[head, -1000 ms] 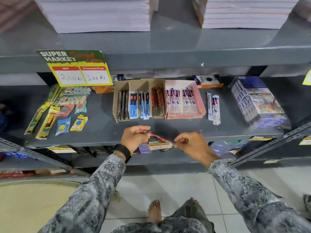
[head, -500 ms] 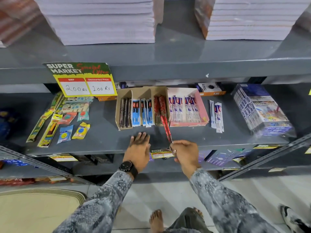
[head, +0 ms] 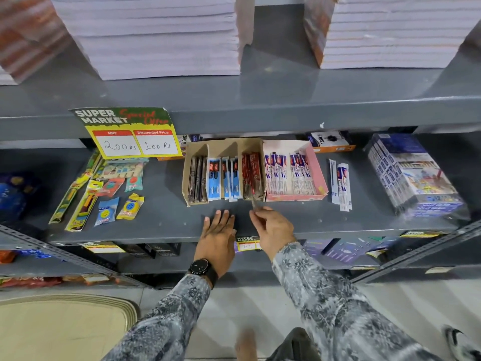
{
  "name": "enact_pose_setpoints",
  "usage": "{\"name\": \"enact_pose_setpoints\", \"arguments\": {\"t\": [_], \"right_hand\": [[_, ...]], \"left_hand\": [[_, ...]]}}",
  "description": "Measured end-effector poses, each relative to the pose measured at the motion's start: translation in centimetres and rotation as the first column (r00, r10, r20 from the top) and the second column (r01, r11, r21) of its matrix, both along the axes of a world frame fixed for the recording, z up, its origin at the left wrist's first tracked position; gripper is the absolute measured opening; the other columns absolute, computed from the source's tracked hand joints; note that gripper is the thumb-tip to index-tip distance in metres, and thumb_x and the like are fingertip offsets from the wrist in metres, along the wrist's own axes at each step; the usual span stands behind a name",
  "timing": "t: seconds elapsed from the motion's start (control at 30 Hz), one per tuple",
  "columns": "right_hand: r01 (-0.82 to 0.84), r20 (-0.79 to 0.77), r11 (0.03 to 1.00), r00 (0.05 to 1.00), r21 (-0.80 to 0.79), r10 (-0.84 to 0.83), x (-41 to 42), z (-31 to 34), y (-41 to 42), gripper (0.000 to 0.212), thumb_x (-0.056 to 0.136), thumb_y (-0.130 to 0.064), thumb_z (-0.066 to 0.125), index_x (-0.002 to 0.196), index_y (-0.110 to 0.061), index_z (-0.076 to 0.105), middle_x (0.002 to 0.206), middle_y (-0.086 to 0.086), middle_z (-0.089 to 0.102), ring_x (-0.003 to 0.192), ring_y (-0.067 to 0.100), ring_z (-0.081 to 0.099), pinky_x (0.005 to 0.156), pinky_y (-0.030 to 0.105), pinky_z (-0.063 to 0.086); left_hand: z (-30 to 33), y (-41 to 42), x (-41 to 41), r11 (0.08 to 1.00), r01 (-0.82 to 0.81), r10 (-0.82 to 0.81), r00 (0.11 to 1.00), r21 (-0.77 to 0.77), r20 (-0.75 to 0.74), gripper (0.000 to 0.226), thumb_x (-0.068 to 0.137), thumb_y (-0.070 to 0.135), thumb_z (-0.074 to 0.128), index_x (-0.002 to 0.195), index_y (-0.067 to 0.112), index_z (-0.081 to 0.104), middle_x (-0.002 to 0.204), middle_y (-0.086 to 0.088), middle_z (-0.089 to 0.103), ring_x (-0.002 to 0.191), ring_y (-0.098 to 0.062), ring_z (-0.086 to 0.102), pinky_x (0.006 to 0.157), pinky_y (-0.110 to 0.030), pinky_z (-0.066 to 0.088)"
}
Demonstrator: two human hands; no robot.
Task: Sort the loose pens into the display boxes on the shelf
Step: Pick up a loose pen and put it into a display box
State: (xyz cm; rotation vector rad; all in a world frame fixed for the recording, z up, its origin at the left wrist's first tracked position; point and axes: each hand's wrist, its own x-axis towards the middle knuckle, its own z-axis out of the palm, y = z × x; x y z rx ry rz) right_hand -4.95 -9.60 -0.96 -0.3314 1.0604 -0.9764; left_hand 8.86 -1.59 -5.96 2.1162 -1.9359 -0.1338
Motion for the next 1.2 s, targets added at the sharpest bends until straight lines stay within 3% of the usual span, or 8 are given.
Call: {"name": "enact_pose_setpoints", "arguments": {"t": [0.07, 0.17, 0.3, 0.43, 0.53, 0.77, 1.03, 1.2], "right_hand": [[0.141, -0.072, 0.988, 0.988, 0.06, -0.136, 0.5, 0.2, -0.1, 0.024, 0.087, 0.005, 0.072, 0.111, 0.008, 0.072, 0.093, 0.019, 0.073, 0.079, 0.029, 0.072, 0.067, 0.009, 0.053], [0.187, -0.139, 0.955, 0.978, 0.232, -0.157, 1.3, 1.8, -0.3, 0.016, 0.087, 0.009, 0.07, 0.101, 0.003, 0.072, 0.071, 0.014, 0.068, 0.056, 0.019, 0.064, 0.044, 0.024, 0.053], [0.221, -0.356, 0.953, 0.924, 0.207, -0.136, 2.1, 2.9, -1.8, 0.011, 0.085, 0.001, 0.077, 0.086, -0.004, 0.067, 0.068, 0.014, 0.068, 0.049, 0.02, 0.061, 0.047, 0.03, 0.055], [0.231, -0.476, 0.955, 0.871, 0.184, -0.119, 2.4, 3.4, -2.8, 0.015, 0.086, -0.004, 0.077, 0.099, 0.001, 0.073, 0.083, 0.017, 0.075, 0.047, 0.021, 0.064, 0.032, 0.022, 0.047], [0.2, -0.465, 0.964, 0.88, 0.174, -0.099, 2.0, 3.2, -1.5, 0.005, 0.083, -0.001, 0.079, 0.088, -0.003, 0.076, 0.087, 0.018, 0.077, 0.051, 0.023, 0.069, 0.038, 0.021, 0.051], [0.172, -0.498, 0.985, 0.856, 0.017, -0.141, 1.3, 3.2, 1.3, 0.029, 0.086, 0.006, 0.071, 0.065, -0.014, 0.068, 0.073, 0.011, 0.075, 0.052, 0.017, 0.07, 0.056, 0.033, 0.061], [0.1, -0.446, 0.995, 0.891, -0.005, -0.092, 0.7, 4.8, 1.0, 0.022, 0.082, 0.012, 0.07, 0.072, -0.008, 0.069, 0.08, 0.016, 0.075, 0.062, 0.023, 0.07, 0.052, 0.028, 0.058], [0.09, -0.251, 0.987, 0.966, 0.134, -0.054, -1.1, 4.7, 2.1, 0.018, 0.08, 0.021, 0.067, 0.086, 0.004, 0.065, 0.069, 0.018, 0.067, 0.043, 0.018, 0.063, 0.044, 0.023, 0.057]], "left_hand": [[0.1, -0.1, -0.1, 1.0, -0.001, 0.001, 1.0, 0.01, 0.005, 0.05, 0.096, 0.02, 0.038, 0.144, 0.008, 0.046, 0.154, -0.012, 0.042, 0.148, -0.028, 0.027, 0.122, -0.049, 0.011], [0.1, -0.1, -0.2, 1.0, -0.004, 0.005, 1.0, 0.009, -0.019, 0.05, 0.096, 0.015, 0.047, 0.145, 0.009, 0.044, 0.154, -0.012, 0.041, 0.148, -0.027, 0.026, 0.122, -0.049, 0.012], [0.1, 0.0, -0.1, 1.0, -0.005, 0.005, 0.999, -0.001, -0.041, 0.05, 0.097, 0.016, 0.05, 0.146, 0.009, 0.043, 0.155, -0.012, 0.039, 0.148, -0.029, 0.026, 0.122, -0.049, 0.012], [0.2, -0.1, -0.1, 1.0, -0.007, 0.008, 0.998, 0.008, -0.057, 0.049, 0.099, 0.018, 0.046, 0.148, 0.011, 0.04, 0.157, -0.011, 0.035, 0.149, -0.029, 0.023, 0.122, -0.049, 0.011], [0.2, -0.1, -0.2, 1.0, -0.013, 0.013, 0.998, 0.004, -0.068, 0.049, 0.1, 0.018, 0.045, 0.148, 0.011, 0.039, 0.157, -0.01, 0.034, 0.149, -0.028, 0.021, 0.123, -0.048, 0.01], [0.2, 0.0, -0.4, 0.999, -0.032, 0.031, 0.997, -0.002, -0.075, 0.052, 0.097, 0.021, 0.034, 0.147, 0.01, 0.042, 0.156, -0.011, 0.038, 0.149, -0.028, 0.024, 0.122, -0.049, 0.011], [0.2, -0.1, -0.3, 1.0, -0.014, 0.015, 0.996, 0.013, -0.088, 0.049, 0.101, 0.019, 0.04, 0.15, 0.013, 0.036, 0.159, -0.008, 0.032, 0.151, -0.025, 0.018, 0.123, -0.046, 0.006], [0.1, 0.0, -0.2, 1.0, -0.023, 0.024, 0.998, 0.006, -0.066, 0.06, 0.095, 0.03, 0.019, 0.147, 0.01, 0.041, 0.156, -0.009, 0.038, 0.149, -0.027, 0.023, 0.122, -0.046, 0.007]]}}
